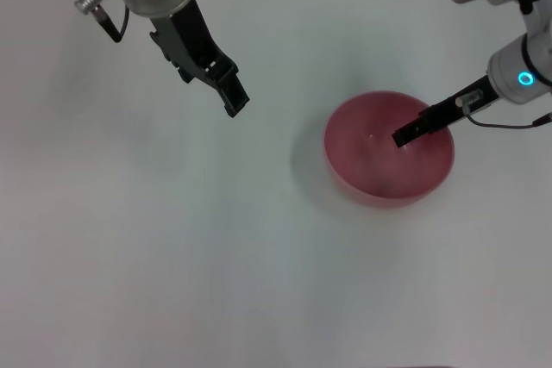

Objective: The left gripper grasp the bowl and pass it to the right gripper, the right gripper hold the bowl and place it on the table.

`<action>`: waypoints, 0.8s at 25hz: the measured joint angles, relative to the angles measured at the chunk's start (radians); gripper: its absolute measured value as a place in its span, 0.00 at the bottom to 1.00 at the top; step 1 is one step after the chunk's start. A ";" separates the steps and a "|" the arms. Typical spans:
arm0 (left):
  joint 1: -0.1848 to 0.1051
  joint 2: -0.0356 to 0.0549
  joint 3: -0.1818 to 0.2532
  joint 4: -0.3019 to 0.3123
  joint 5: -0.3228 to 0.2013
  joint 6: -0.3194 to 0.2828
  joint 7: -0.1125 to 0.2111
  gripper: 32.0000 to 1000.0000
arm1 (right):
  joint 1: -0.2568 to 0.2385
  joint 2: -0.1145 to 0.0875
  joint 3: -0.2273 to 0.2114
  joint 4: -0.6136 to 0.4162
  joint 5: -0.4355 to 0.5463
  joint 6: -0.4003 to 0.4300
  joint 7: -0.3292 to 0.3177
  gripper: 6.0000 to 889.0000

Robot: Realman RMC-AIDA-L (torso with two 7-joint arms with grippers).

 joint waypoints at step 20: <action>0.016 0.0011 0.014 -0.018 0.000 0.009 0.001 0.85 | 0.009 0.001 0.002 -0.057 0.000 0.055 0.003 0.99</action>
